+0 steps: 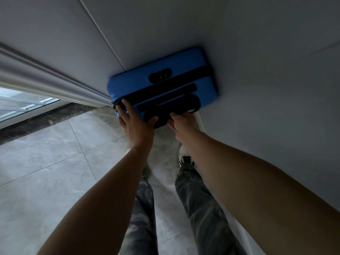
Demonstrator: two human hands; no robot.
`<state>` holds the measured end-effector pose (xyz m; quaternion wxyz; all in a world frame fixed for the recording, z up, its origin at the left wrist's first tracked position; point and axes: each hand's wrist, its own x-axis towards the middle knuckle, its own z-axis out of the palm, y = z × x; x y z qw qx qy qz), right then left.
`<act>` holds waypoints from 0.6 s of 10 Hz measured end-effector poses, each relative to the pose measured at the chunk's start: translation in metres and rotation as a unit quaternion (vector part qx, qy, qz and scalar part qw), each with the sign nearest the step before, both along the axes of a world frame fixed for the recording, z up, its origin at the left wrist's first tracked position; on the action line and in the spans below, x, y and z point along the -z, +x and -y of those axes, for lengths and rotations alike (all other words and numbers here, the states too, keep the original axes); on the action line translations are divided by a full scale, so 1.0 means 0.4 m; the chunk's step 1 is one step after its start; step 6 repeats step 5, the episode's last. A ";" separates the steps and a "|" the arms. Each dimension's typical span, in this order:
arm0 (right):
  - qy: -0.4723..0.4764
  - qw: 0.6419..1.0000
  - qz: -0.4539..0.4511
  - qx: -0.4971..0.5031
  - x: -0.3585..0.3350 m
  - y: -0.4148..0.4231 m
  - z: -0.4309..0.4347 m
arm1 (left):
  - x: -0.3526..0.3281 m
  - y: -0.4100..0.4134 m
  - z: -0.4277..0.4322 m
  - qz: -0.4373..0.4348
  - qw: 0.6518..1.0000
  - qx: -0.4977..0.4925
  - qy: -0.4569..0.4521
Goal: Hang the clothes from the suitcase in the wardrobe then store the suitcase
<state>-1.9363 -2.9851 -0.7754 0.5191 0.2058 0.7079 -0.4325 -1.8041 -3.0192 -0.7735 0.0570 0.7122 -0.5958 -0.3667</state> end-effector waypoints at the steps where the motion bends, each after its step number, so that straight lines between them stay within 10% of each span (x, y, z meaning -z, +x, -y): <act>1: -0.003 0.999 -0.022 -0.040 0.021 0.004 -0.014 | 0.006 -0.001 -0.002 0.038 0.999 0.010 -0.011; 6: -0.061 0.989 0.129 0.036 -0.100 -0.088 -0.193 | -0.099 0.040 0.058 -0.003 0.998 0.044 0.047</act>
